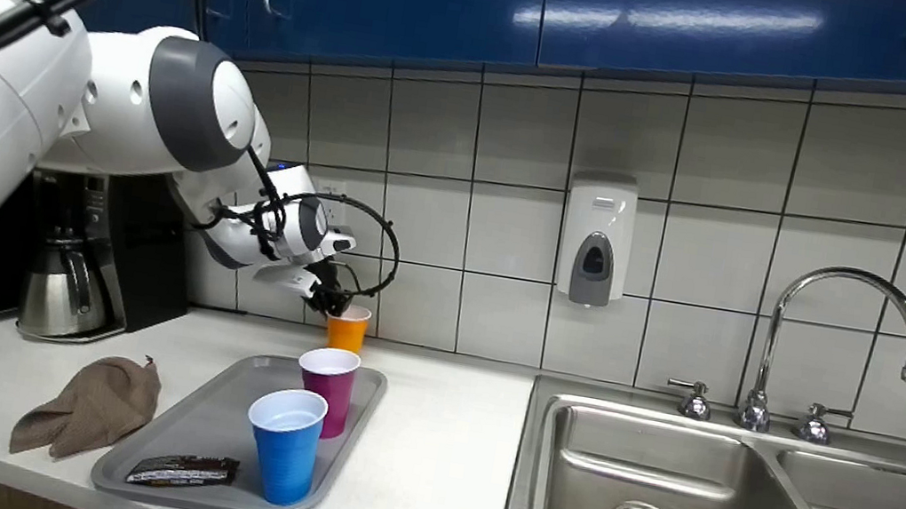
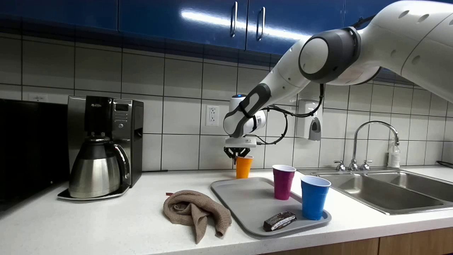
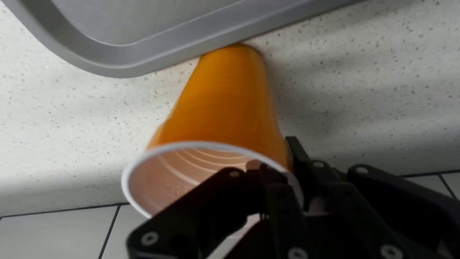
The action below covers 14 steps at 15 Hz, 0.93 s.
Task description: Put the cups on the grey tray.
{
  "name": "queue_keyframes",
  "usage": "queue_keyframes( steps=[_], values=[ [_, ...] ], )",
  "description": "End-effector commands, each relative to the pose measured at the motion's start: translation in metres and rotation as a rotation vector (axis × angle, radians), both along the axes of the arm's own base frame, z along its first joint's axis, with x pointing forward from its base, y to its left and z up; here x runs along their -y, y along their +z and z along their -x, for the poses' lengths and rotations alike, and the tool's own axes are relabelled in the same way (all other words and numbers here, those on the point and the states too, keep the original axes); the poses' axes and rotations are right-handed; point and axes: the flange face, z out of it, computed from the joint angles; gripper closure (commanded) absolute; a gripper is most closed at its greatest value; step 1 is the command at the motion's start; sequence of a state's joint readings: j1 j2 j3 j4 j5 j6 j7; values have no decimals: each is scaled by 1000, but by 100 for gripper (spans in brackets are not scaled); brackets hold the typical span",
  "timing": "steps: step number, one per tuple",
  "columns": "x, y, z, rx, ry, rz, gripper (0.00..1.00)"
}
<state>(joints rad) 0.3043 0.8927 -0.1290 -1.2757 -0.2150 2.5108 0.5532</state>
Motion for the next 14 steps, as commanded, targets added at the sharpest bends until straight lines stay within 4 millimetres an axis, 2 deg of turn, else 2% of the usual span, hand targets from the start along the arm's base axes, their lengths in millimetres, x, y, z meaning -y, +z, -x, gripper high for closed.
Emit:
queue_keyframes(
  steps=[1, 7, 14],
  values=[
    [-1, 5, -4, -6, -17, 12, 100],
    [6, 18, -4, 13, -25, 41, 99],
    [7, 47, 4, 63, -17, 78, 99]
  ],
)
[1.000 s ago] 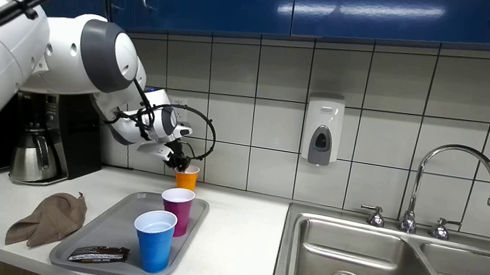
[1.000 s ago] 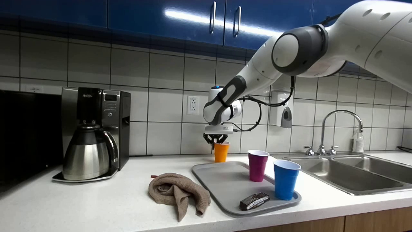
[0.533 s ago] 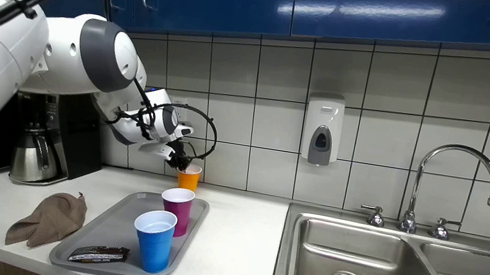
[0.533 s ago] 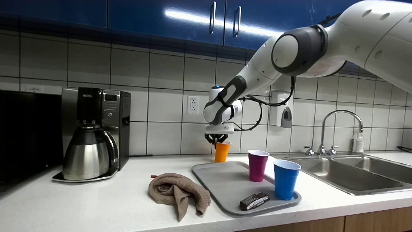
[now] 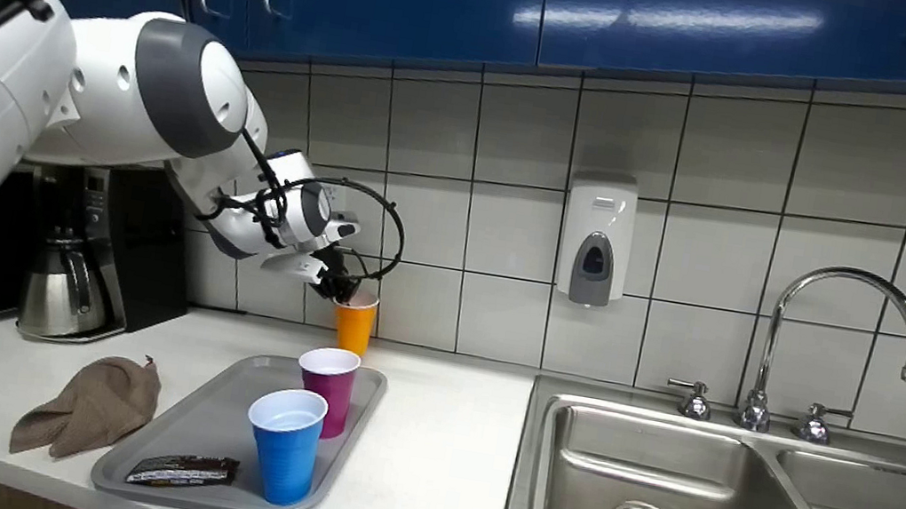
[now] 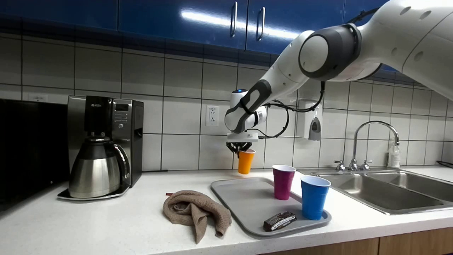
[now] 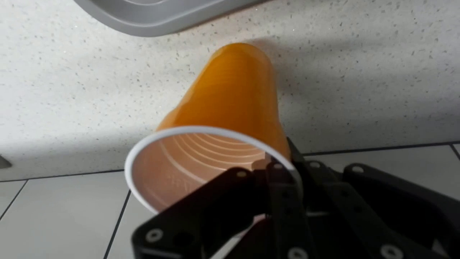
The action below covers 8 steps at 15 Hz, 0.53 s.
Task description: Put the cups on the grey tray.
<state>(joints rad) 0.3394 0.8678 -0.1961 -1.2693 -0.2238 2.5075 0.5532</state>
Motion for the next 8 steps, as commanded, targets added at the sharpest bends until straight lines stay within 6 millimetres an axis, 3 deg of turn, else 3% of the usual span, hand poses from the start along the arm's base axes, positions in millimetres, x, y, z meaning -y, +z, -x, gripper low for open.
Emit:
queue_keyframes(
  steps=[1, 8],
  values=[
    [-3, 22, 11, 15, -2, 29, 99],
    [-15, 21, 28, 23, 30, 45, 99]
  ],
)
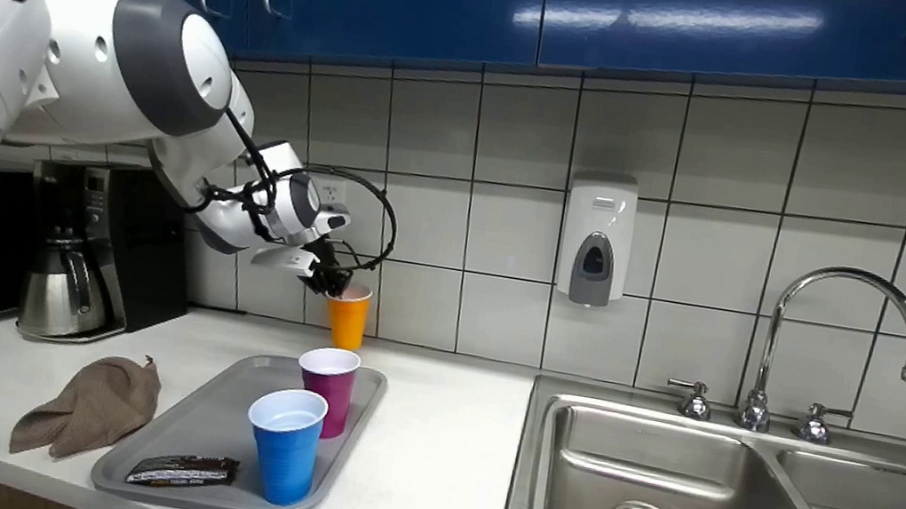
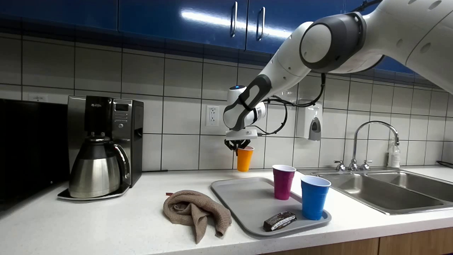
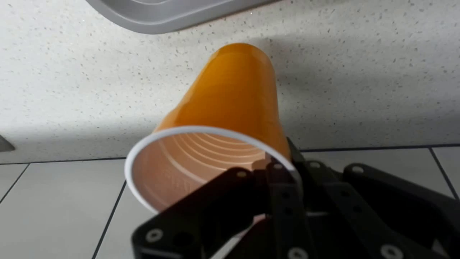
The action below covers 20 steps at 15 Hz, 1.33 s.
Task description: Put the cups on the grey tray.
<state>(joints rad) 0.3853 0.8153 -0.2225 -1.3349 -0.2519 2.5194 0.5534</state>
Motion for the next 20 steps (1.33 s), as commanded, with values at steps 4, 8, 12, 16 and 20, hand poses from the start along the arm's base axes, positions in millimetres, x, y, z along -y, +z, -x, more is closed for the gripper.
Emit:
queue_keyframes(
  steps=[4, 8, 12, 16, 20],
  values=[
    [-7, 13, 28, 23, 16, 1, 99],
    [-15, 23, 43, 23, 45, -4, 99],
    [-18, 29, 60, -19, 66, -8, 99],
    [-20, 27, 80, -56, 84, -16, 99],
    [-24, 26, 99, -78, 113, -18, 99]
  ],
)
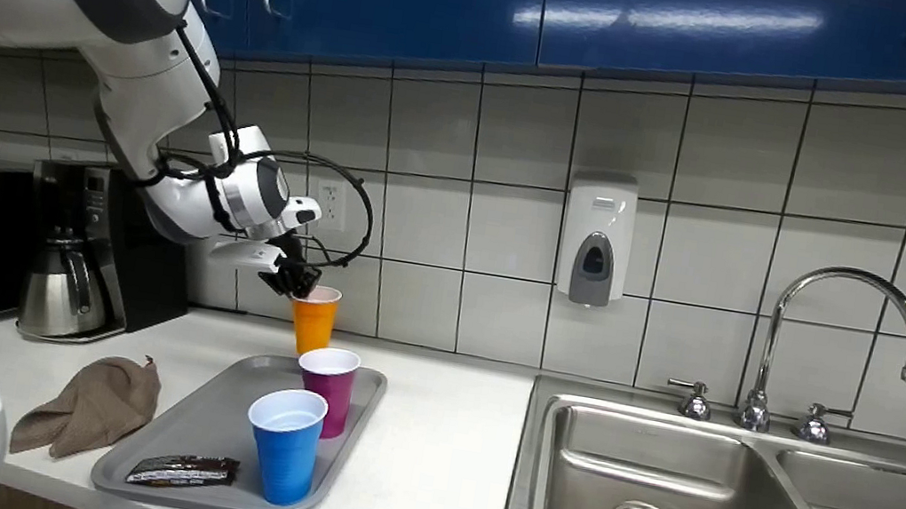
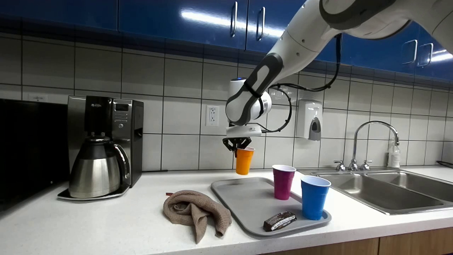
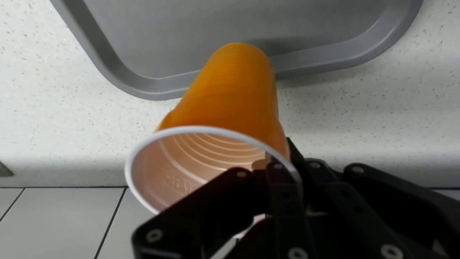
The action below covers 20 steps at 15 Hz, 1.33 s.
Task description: Put the cups on the grey tray.
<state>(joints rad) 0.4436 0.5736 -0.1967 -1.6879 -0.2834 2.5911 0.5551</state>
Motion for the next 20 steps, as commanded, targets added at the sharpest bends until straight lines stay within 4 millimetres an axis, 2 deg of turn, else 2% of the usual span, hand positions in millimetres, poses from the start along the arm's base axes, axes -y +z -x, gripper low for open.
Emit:
queue_keyframes(
  steps=[1, 10, 20],
  values=[
    [-2, 11, 29, -25, 53, 7, 99],
    [-2, -5, 66, -83, 154, 44, 99],
    [11, -25, 77, -97, 236, 50, 99]
  ],
)
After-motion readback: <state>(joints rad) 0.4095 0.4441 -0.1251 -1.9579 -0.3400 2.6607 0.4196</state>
